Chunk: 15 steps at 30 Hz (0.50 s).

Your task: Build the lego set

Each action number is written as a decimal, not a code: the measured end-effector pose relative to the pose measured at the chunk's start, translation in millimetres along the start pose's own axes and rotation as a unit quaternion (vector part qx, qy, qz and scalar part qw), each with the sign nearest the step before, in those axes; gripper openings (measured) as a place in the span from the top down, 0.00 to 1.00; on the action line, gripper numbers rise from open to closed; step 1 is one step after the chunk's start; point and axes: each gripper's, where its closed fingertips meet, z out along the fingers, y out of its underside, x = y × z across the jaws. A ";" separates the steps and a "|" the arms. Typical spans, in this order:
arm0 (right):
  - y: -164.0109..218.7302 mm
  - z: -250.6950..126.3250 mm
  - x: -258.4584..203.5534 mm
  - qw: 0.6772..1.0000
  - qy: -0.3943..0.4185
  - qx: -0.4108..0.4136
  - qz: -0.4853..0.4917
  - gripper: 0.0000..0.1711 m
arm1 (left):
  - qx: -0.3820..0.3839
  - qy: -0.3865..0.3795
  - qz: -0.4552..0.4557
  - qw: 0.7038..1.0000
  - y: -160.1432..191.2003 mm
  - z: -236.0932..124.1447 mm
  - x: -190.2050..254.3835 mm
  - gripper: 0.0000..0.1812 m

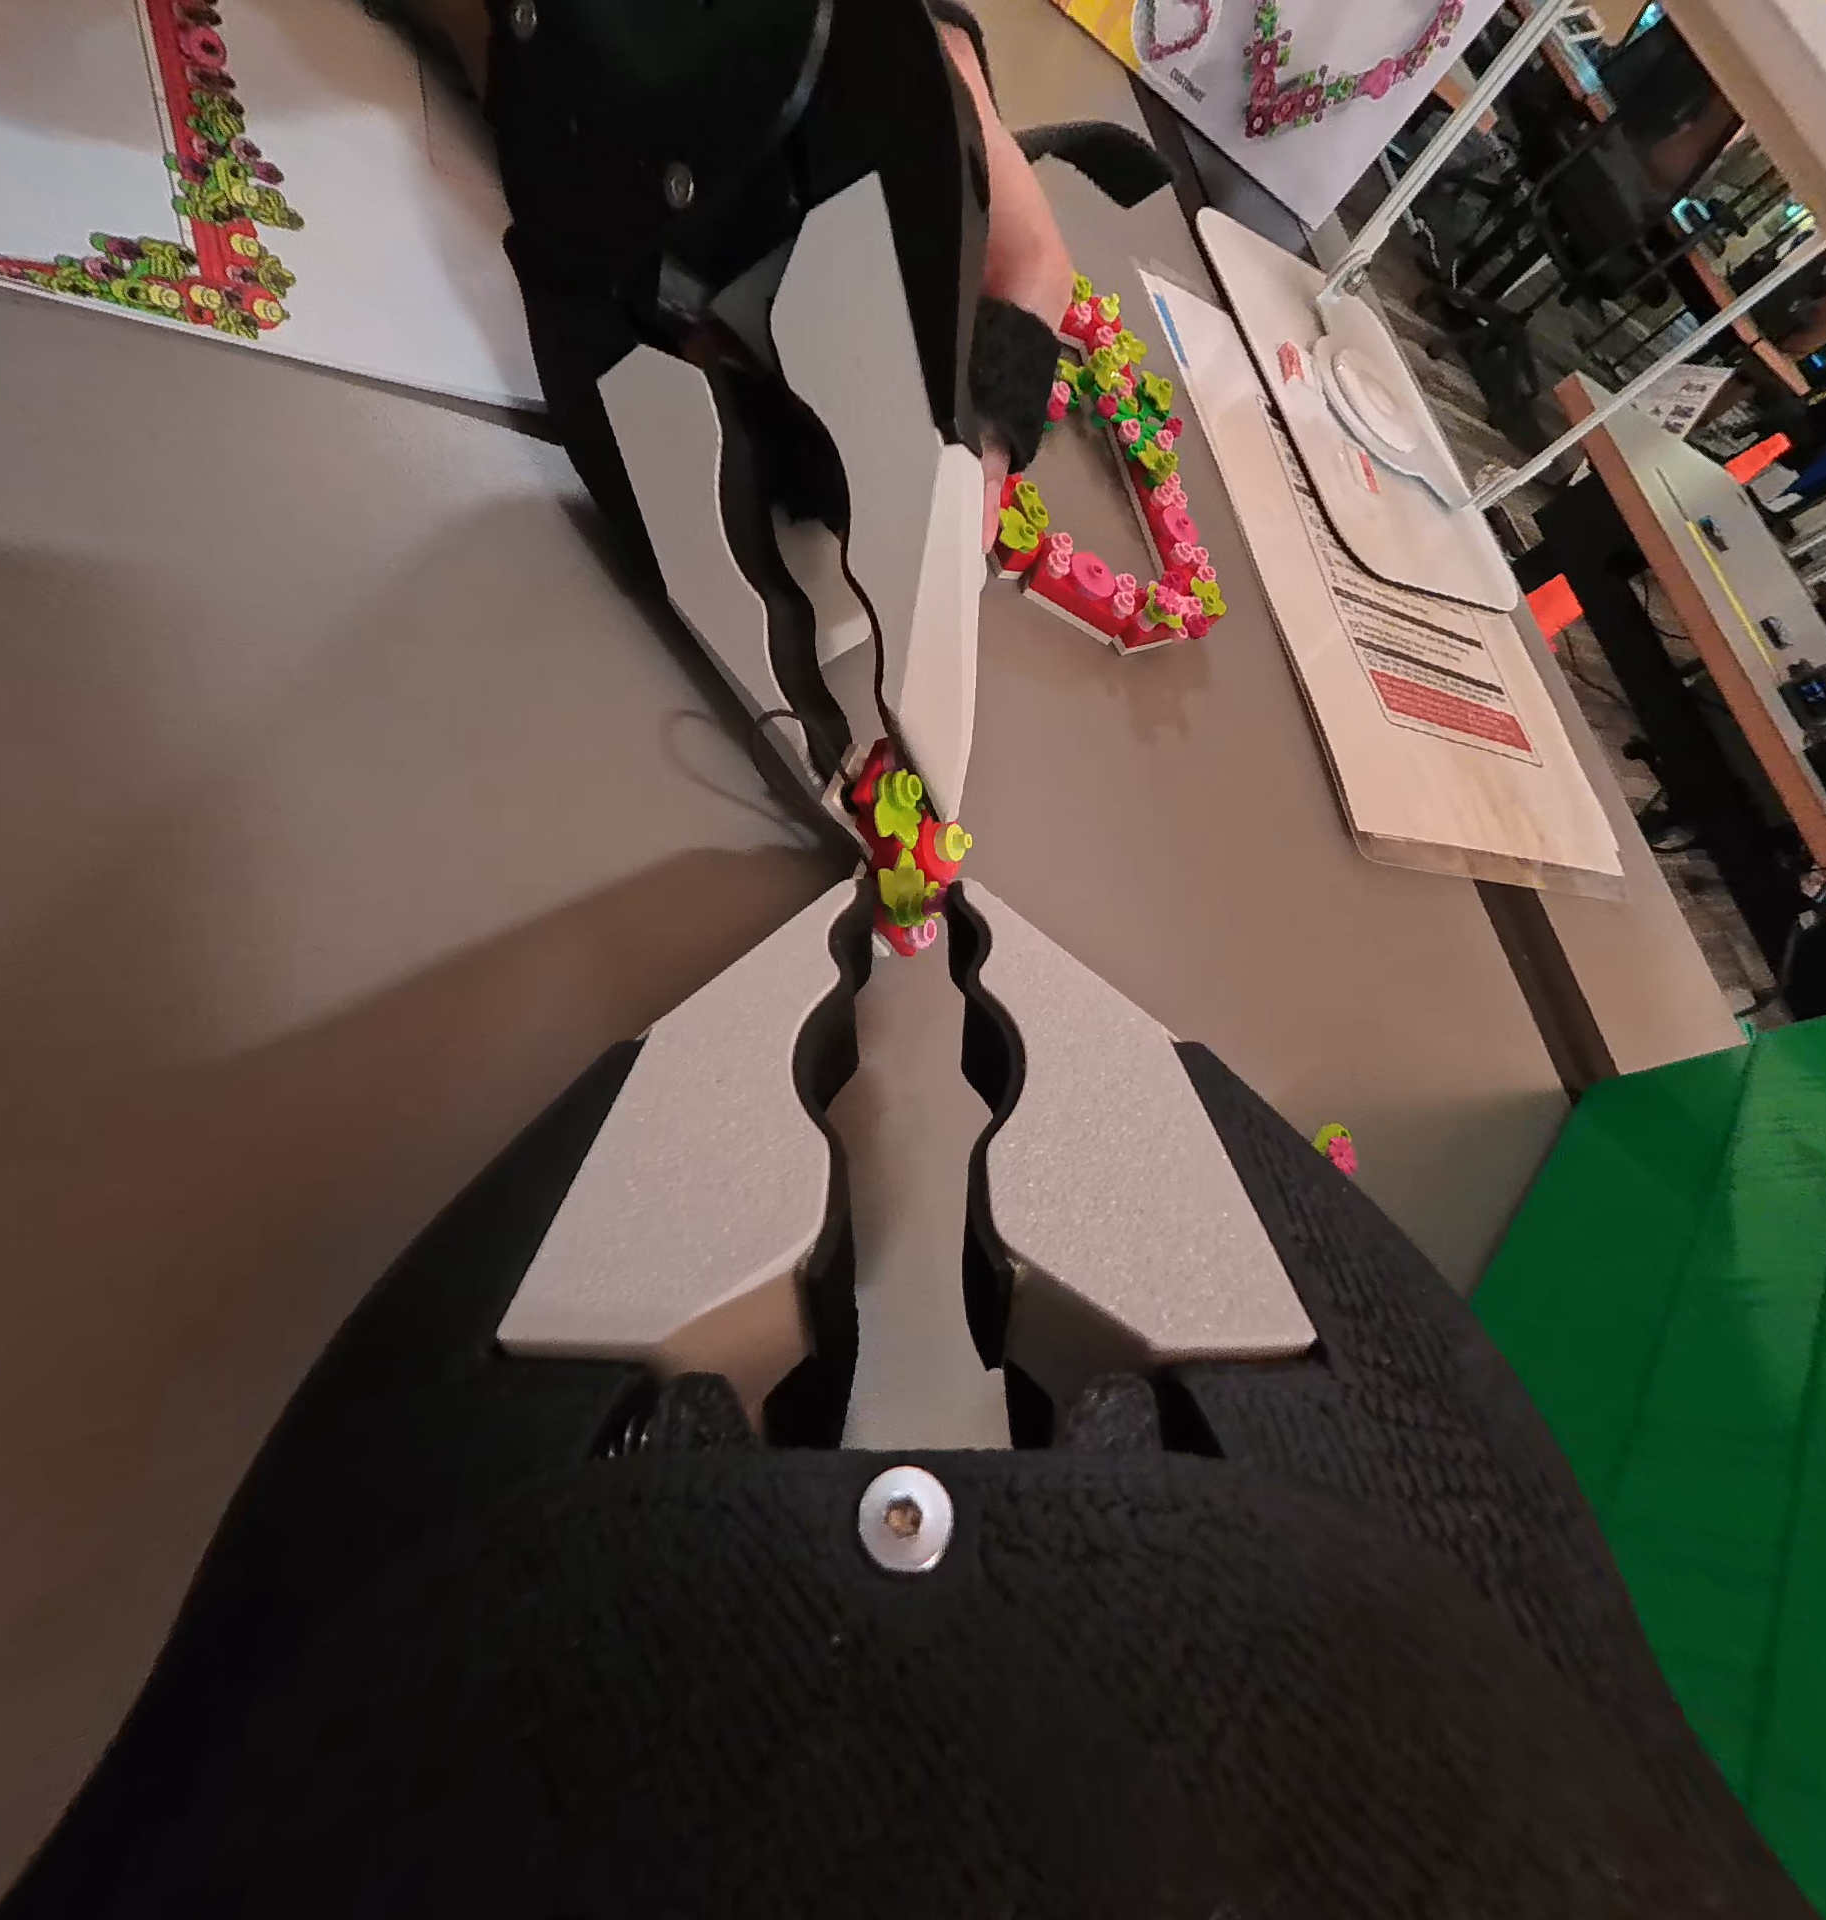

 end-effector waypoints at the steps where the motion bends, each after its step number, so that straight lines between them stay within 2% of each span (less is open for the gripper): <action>1: -0.1 0.0 -0.2 1.000 0.000 0.001 -0.001 0.93 | 0.000 0.000 -0.001 1.000 0.0 0.0 0.0 0.91; 9: -0.8 0.0 -3.9 1.000 0.000 0.005 -0.018 0.87 | -0.002 0.001 -0.025 1.000 0.9 0.1 -2.2 0.91; 15: -4.0 0.1 0.9 0.998 0.036 0.008 -0.044 0.86 | 0.004 -0.004 -0.056 0.998 0.5 -1.0 -7.3 0.91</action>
